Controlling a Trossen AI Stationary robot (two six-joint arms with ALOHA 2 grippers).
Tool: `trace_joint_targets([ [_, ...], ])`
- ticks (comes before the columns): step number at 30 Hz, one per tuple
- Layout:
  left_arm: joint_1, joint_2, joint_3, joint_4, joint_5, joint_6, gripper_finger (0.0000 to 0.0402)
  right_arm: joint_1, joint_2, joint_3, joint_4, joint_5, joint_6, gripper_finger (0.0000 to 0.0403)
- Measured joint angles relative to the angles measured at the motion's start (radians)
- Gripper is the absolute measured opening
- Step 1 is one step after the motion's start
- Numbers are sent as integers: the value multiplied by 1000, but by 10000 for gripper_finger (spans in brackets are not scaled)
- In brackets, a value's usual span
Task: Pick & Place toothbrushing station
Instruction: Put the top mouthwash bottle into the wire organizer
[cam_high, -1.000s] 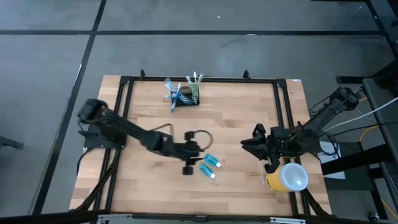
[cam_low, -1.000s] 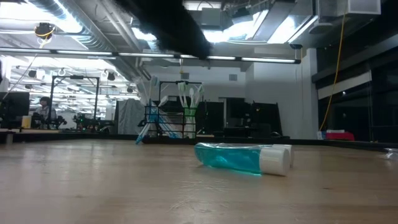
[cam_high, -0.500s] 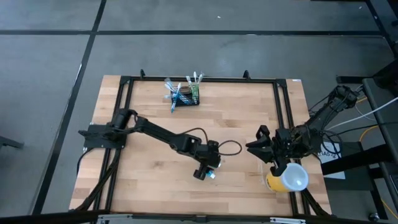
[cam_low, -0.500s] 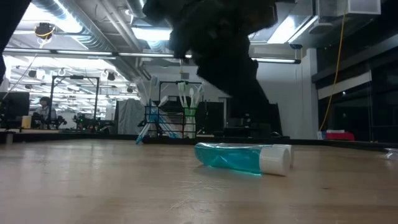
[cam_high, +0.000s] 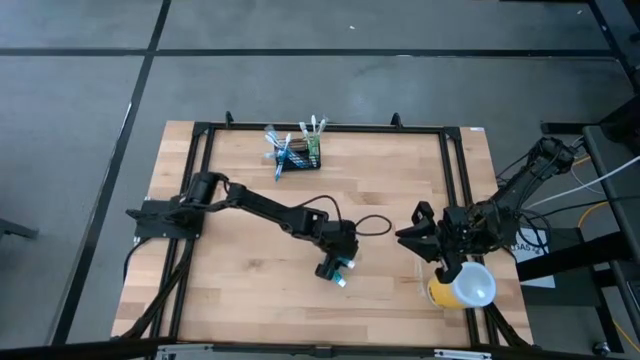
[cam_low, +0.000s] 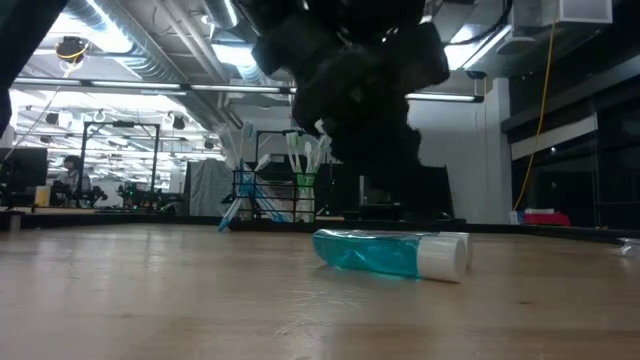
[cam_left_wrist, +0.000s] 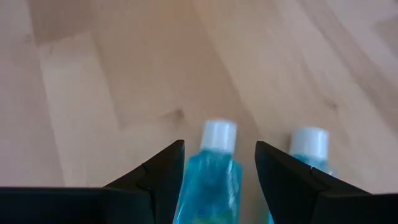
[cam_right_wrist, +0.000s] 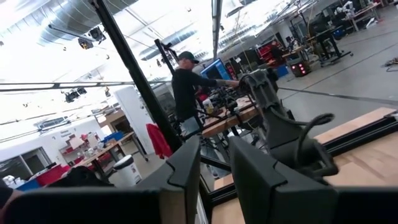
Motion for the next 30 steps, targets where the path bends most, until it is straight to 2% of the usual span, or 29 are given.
trace_joint_targets([
  [7, 36, -5, -1, -97, 39, -33, 187, 17, 0, 0, 2, 0, 16, 89],
  [11, 22, -23, -1, -184, 47, 5, 180, 28, 0, 0, 2, 23, 17, 89],
  [16, -2, -23, -1, -181, 33, 7, 175, 32, 0, 0, 2, 34, 12, 89],
  [21, 13, -23, -1, -174, -24, -17, 175, 32, 0, -1, 2, 35, 10, 89],
  [30, 34, -23, -1, -172, -9, -36, 173, 32, 0, -1, 2, 45, 11, 89],
])
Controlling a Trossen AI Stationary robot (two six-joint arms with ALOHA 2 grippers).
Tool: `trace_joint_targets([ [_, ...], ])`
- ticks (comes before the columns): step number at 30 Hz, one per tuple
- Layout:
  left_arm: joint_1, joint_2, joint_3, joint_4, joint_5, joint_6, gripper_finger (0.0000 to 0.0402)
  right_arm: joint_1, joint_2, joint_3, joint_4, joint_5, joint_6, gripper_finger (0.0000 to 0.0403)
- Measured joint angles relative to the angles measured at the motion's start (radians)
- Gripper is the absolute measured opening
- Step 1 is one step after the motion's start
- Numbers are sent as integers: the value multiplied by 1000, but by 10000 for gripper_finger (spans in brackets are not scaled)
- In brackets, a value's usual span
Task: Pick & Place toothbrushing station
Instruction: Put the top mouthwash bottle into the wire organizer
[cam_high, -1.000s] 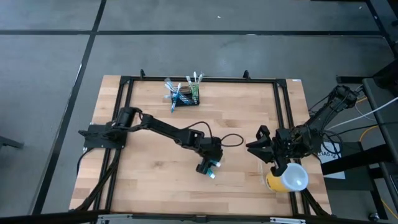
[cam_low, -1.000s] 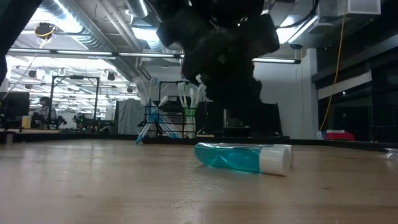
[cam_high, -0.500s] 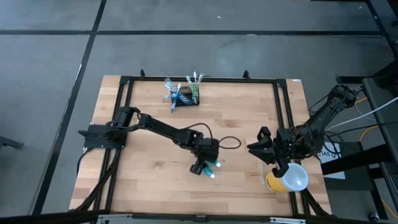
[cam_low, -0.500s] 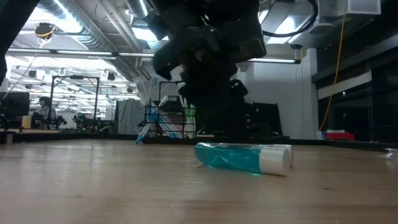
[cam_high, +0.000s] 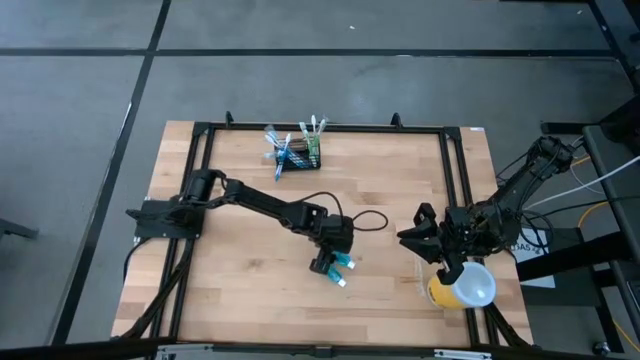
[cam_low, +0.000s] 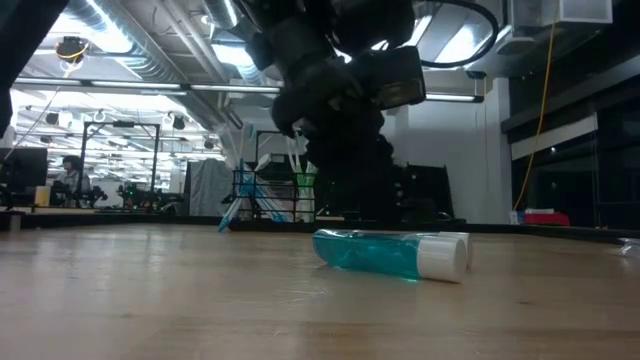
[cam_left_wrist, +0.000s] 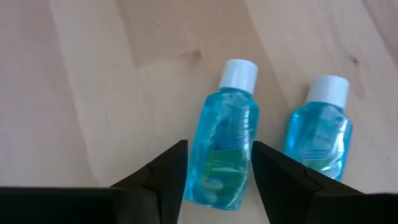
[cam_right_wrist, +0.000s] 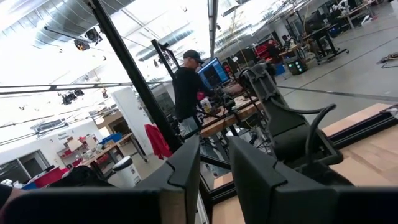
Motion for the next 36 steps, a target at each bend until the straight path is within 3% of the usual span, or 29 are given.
trace_joint_targets([
  [12, -38, 0, 0, 91, 61, 6, 171, 0, 0, 0, 0, 8, 4, 89],
  [23, -56, 16, 0, 219, -37, 19, 169, 0, 0, 0, 18, 7, -27, 89],
  [36, -54, 58, 0, 279, -45, 37, 168, 0, 0, 0, 56, 8, -61, 89],
])
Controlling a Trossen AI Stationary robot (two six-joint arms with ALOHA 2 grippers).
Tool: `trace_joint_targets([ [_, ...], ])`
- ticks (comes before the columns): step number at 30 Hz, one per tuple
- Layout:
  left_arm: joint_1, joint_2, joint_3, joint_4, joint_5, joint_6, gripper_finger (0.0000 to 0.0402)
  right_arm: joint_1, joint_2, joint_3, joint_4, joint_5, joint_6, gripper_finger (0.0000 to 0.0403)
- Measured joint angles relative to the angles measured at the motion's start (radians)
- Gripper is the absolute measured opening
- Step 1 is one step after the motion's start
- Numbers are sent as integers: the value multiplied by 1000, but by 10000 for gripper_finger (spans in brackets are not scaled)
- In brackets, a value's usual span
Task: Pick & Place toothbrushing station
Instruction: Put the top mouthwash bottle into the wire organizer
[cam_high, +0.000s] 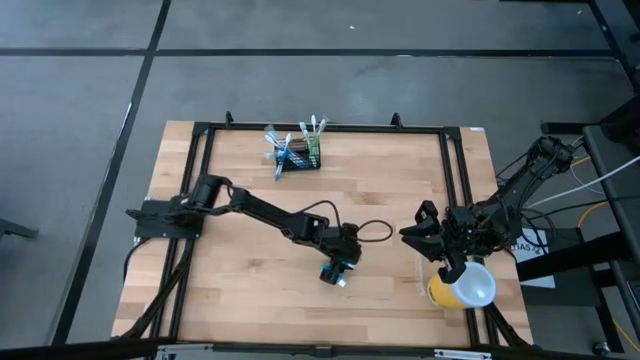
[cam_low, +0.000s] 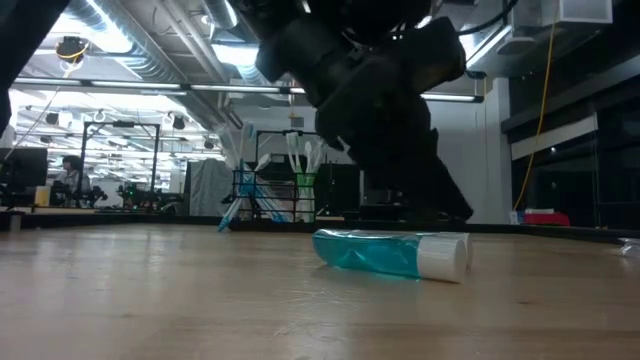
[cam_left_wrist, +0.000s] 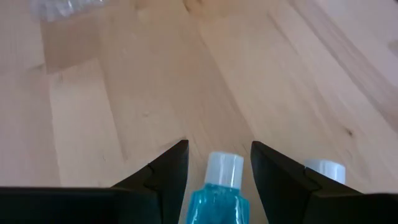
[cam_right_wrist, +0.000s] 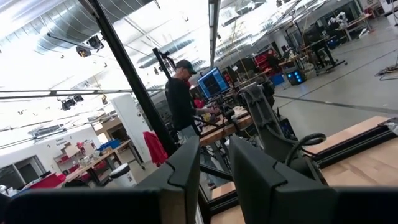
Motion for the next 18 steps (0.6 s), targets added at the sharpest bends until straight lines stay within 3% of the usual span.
trace_joint_targets([
  [18, -2, 63, 6, 29, 36, -6, 168, 0, 0, 0, -3, 17, 15, 89],
])
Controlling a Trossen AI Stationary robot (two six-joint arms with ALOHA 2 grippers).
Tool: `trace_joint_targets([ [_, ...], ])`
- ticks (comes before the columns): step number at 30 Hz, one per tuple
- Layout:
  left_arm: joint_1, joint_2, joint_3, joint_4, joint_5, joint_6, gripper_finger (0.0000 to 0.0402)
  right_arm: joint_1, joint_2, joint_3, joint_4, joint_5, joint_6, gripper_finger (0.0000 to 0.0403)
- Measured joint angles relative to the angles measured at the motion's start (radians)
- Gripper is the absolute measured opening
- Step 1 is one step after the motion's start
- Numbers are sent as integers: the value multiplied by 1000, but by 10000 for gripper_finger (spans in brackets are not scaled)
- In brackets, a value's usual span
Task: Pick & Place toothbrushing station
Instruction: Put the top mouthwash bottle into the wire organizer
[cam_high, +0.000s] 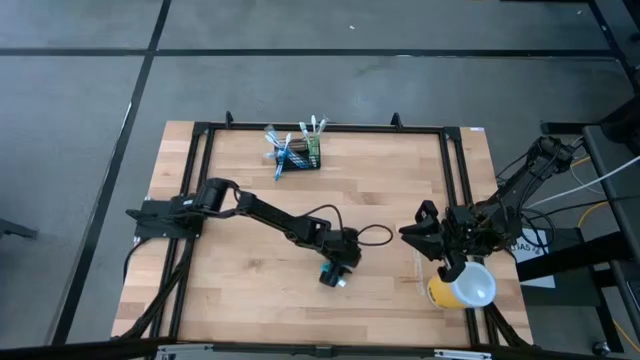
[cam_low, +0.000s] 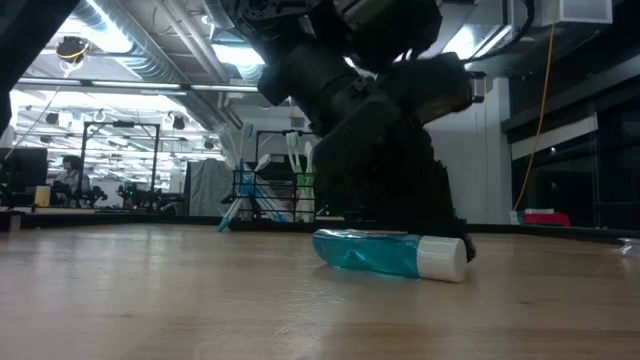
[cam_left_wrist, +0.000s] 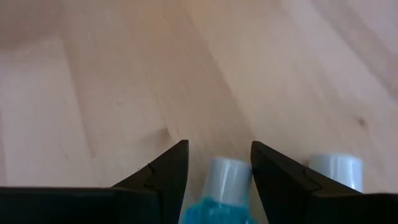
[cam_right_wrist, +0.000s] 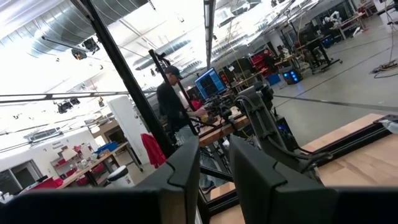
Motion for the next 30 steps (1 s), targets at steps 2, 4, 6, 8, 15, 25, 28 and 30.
trace_joint_targets([
  [2, 0, 3, -1, -20, -2, -13, 168, 0, 0, 0, 0, 2, 0, 89],
  [4, 0, 6, -1, -20, -10, -25, 167, 0, 0, 0, 0, 2, 0, 89],
  [6, 1, 7, -1, -20, -18, -29, 158, 0, 0, 0, 0, 2, 2, 89],
  [8, 2, 7, -1, -21, -21, -29, 145, 0, 0, 0, 0, 2, 5, 89],
  [15, 3, 5, 2, -59, -17, -31, 94, 0, 0, 0, 1, 3, 9, 89],
  [25, 40, -3, 51, -83, -99, -73, 94, 0, 0, 0, 1, 10, 16, 89],
  [28, 81, -55, 80, -50, -167, -95, 94, 0, 0, 1, 6, 8, 16, 89],
  [30, 108, -106, 82, -45, -209, -108, 94, 1, 0, 1, 12, 1, 15, 89],
])
